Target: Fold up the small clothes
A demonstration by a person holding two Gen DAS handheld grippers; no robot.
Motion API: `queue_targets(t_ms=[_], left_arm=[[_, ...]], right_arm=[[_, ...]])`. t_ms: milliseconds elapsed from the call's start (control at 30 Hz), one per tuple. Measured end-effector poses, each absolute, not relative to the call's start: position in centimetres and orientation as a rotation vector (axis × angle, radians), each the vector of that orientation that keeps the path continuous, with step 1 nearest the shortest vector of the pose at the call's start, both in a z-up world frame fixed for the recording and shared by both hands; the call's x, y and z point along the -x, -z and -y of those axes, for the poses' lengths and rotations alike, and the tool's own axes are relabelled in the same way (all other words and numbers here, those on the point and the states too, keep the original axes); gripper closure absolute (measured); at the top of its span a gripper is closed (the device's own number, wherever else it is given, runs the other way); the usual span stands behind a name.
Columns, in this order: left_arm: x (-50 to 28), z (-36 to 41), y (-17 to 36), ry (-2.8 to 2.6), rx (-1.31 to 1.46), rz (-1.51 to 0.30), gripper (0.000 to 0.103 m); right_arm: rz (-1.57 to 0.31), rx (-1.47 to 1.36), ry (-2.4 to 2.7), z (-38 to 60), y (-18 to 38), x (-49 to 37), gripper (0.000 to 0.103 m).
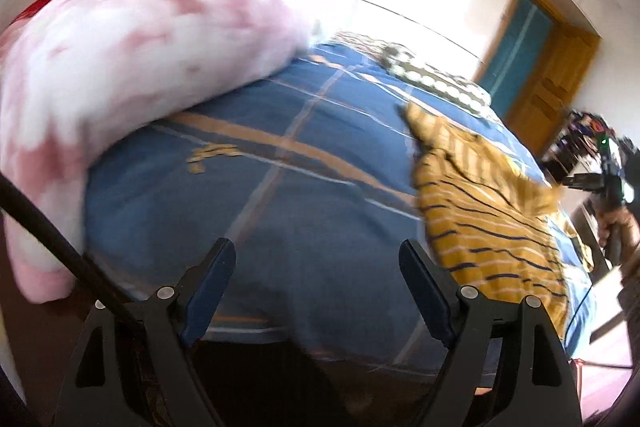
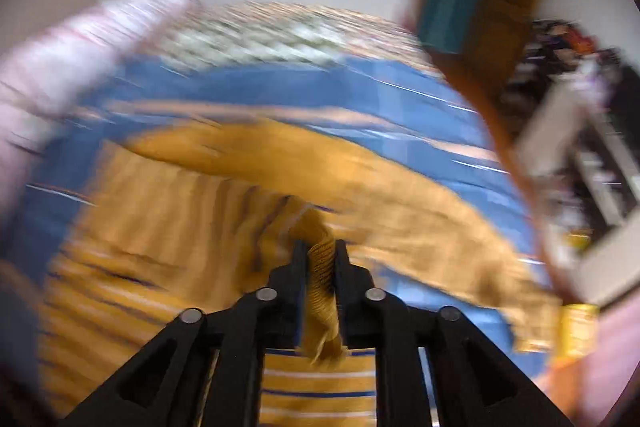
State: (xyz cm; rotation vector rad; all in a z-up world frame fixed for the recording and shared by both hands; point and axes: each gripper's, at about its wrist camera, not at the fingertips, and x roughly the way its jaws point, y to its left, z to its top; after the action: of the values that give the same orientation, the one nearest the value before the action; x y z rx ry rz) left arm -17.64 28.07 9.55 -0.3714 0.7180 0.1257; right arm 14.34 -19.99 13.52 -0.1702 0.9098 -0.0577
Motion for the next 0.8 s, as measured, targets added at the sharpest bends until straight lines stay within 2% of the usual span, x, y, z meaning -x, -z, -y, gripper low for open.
queue_targets(t_ms=[67,100,133,467,800], left_arm=[[16.6,-26.7,-9.7,-0.091,0.353,-0.736,0.017],[15.5,-25.6,-9.6,-0.059,0.342,-0.753,0.017],[14.7,-24.9,-9.5,-0.036,0.336,-0.766,0.016],[5.5,-19.2,-5.2,0.14,0.432,-0.965,0.017],[5.6,-14.7,-2.9,0.269,0.545,-1.022,0.017]], right_arm=[[-0.907,0.106,-0.003,21.7,-13.0,-13.0,0.073],[-0.902,0.082,-0.033,22.2,-12.8,-12.2,0.061],[-0.896,0.065,-0.062,22.8,-12.6,-10.9,0.055],[-0.954,-0.124,-0.193,26.4,-6.5,-0.2,0.054],[-0.965,-0.345,-0.301,27.4,-1.6,5.2,0.053]])
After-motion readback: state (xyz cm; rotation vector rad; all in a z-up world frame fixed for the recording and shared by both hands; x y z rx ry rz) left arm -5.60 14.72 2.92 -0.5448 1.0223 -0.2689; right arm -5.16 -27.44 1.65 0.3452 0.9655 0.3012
